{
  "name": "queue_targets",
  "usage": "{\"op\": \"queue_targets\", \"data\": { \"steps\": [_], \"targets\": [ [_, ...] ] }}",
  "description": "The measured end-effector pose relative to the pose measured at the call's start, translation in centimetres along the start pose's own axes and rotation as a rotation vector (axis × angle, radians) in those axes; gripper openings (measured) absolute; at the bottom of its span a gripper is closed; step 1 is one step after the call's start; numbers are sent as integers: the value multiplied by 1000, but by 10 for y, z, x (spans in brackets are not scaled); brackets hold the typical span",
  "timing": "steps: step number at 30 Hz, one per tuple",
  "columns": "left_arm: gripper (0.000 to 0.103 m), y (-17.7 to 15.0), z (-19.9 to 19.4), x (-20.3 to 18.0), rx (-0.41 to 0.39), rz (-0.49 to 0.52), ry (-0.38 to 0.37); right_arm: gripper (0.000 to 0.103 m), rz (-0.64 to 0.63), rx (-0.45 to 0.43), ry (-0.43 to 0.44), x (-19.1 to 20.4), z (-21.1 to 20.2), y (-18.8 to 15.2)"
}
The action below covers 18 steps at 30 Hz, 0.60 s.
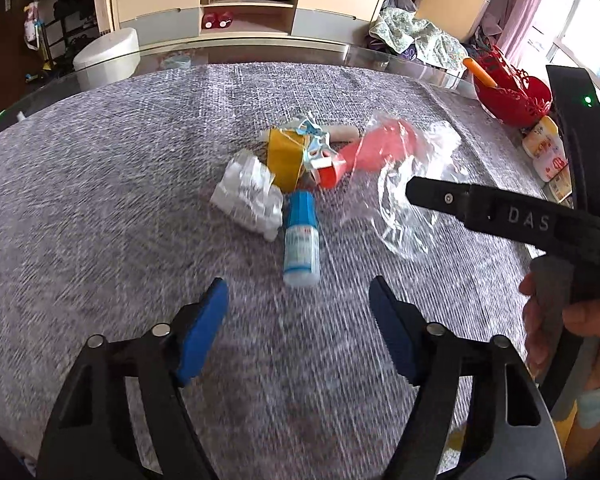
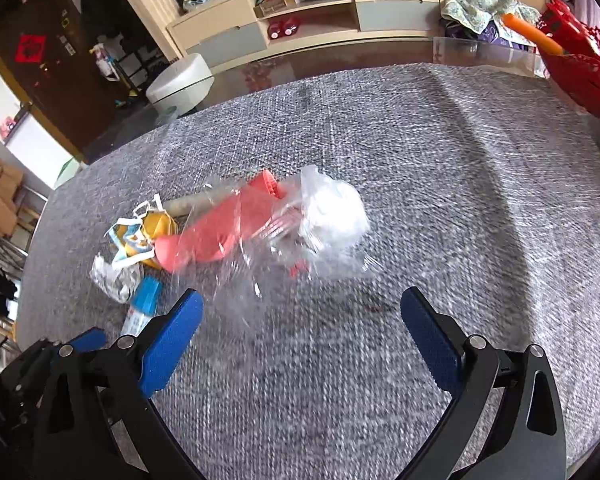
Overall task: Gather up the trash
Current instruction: 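Grasp the blue-capped eye-drop bottle with the left gripper while the right gripper grasps the clear plastic bag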
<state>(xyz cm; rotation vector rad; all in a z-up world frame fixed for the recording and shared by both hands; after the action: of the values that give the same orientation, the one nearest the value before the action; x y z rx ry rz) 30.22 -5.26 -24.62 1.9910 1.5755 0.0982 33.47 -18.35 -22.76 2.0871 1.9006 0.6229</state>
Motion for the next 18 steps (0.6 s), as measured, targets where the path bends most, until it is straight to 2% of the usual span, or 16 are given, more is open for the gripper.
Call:
{"op": "queue_targets", "data": {
  "steps": [6,10,11,12,14,18],
  "targets": [
    [49,12,12,1,-5,29,-2,99,-18,-19,-6,4,4,3],
    [23,17,15,1,-4,36,-5,92,-27,-33,1,5,3,6],
    [18,17,15,2,-2,38,-8,85,-26,-33,10,5,3,7],
    [17,18,16,1,-1,39,-12,76,-22,-31,30,6,1,7],
    [17,17,16,0,0,47,-11,66,-20,-26,46,7,-2,7],
    [17,15,14,-1,-2,54,-13,53,-42,-36,54,12,-8,6]
  ]
}}
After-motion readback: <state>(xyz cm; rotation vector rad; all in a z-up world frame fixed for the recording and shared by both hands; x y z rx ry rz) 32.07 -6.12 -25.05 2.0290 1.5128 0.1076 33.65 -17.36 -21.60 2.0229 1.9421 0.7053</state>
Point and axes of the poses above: each gripper's, at about its wrist camera, not at the fingertips, and z roughly the way its jaws point, x to its left, y to its top, the point moved 7 cm from there along z, roughly the way its jaws point, and after that the axes turned 8 degrees about -y, right-handed, at the moved point
